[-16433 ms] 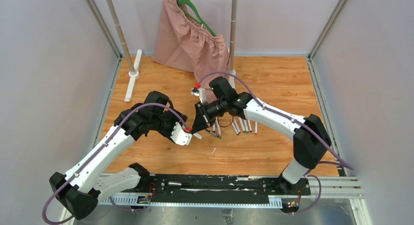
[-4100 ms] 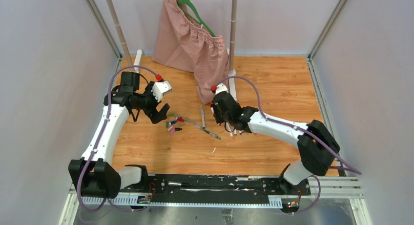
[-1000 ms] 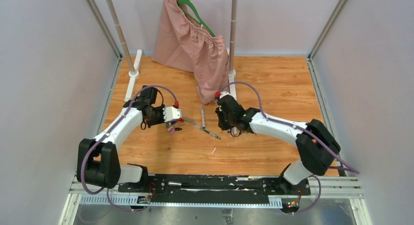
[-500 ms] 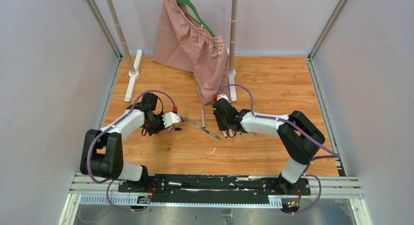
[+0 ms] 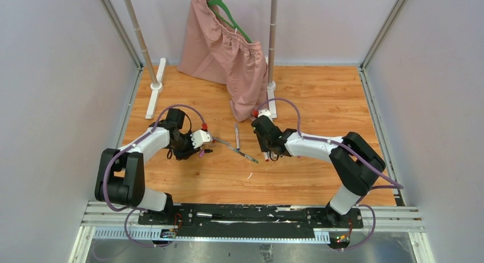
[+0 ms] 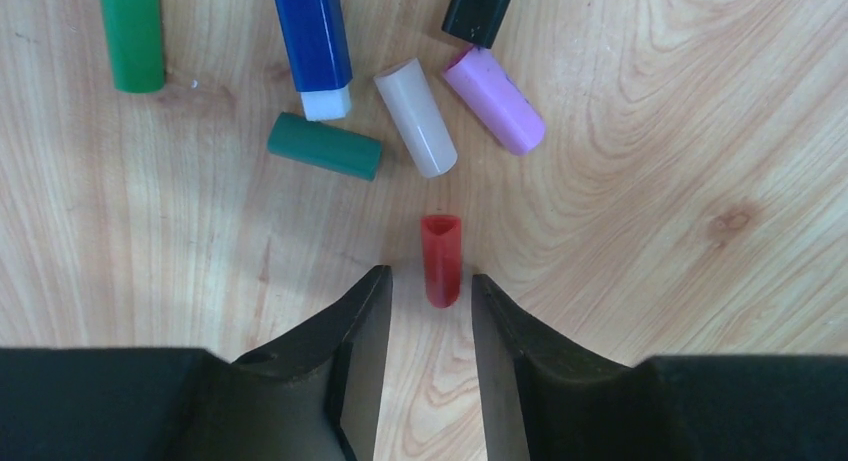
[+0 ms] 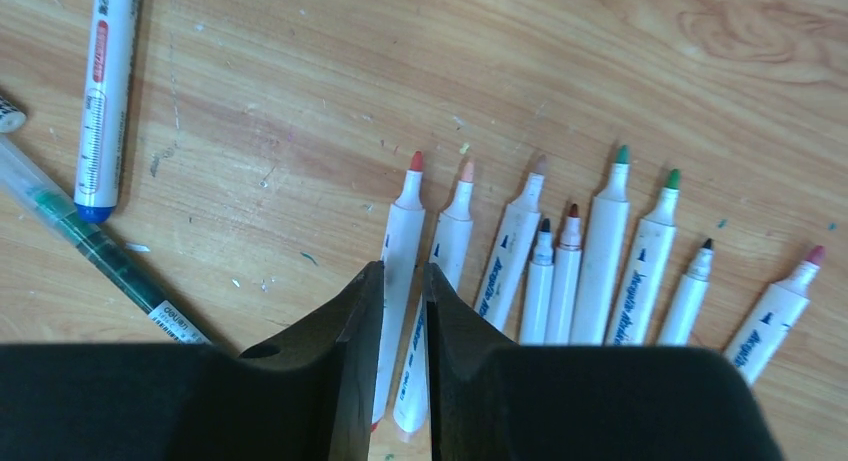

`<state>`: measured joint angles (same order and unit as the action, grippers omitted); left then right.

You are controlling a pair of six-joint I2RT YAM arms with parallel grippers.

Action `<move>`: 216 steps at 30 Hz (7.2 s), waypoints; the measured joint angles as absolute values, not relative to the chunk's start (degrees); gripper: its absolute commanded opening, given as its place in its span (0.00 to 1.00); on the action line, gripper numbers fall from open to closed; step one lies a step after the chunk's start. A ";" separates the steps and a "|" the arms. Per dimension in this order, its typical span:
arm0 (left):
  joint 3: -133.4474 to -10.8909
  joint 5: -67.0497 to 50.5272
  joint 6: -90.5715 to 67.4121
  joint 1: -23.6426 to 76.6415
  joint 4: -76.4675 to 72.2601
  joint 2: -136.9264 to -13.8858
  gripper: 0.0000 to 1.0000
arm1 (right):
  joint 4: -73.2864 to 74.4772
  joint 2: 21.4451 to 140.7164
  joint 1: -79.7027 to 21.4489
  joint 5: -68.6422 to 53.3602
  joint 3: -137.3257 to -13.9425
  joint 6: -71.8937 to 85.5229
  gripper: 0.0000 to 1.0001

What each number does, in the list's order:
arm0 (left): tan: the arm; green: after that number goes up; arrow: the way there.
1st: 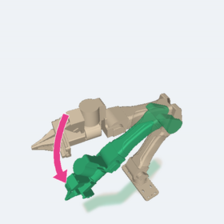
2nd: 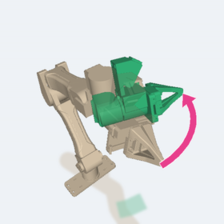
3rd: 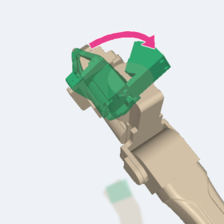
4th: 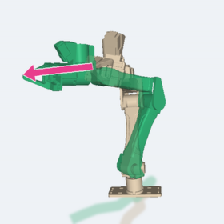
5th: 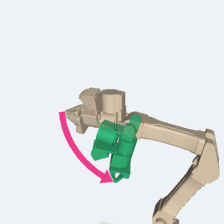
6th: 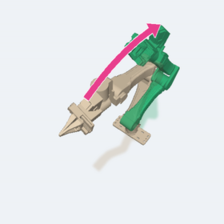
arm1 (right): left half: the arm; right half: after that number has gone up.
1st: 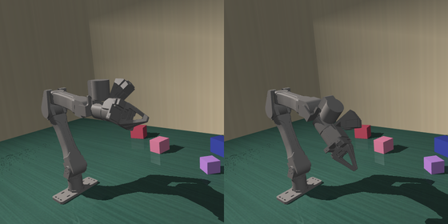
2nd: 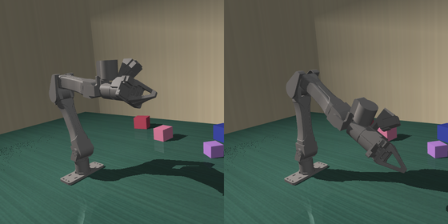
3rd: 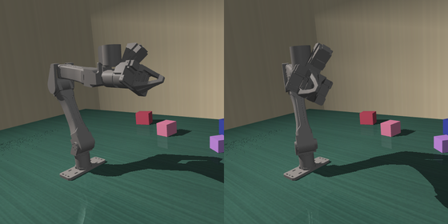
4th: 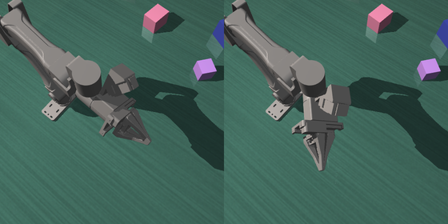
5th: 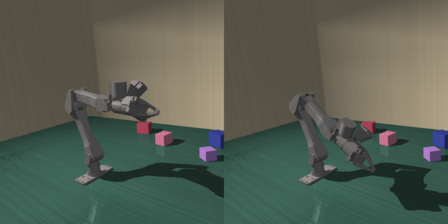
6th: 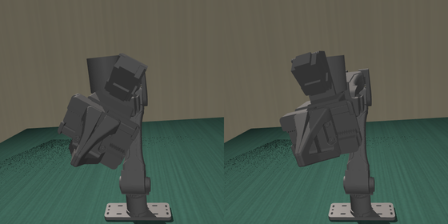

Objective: Open the pen caps

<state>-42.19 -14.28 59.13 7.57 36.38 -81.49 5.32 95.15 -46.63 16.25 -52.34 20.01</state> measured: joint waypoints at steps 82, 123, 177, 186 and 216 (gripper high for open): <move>-61.12 -30.33 51.46 -2.20 56.80 -73.71 0.73 | 9.04 120.27 -54.22 -2.57 -85.58 5.56 0.00; -56.97 -18.04 100.12 24.75 55.09 -57.06 0.00 | 12.21 98.17 -49.47 -42.02 -78.59 24.56 0.12; -60.80 -10.79 73.41 21.80 42.54 -82.32 0.00 | 12.84 83.92 -41.10 -13.96 -52.88 25.56 0.00; -63.66 -13.74 63.20 22.41 40.21 -92.68 0.08 | 8.51 90.72 -41.10 -3.46 -52.31 25.04 0.05; -63.11 -16.23 55.68 22.79 37.36 -94.15 0.60 | 4.08 90.35 -47.97 12.71 -51.11 25.63 0.47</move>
<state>-63.11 -16.23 55.68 22.79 37.36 -94.15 4.08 90.35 -47.97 12.71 -51.11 25.63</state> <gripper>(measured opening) 0.577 0.465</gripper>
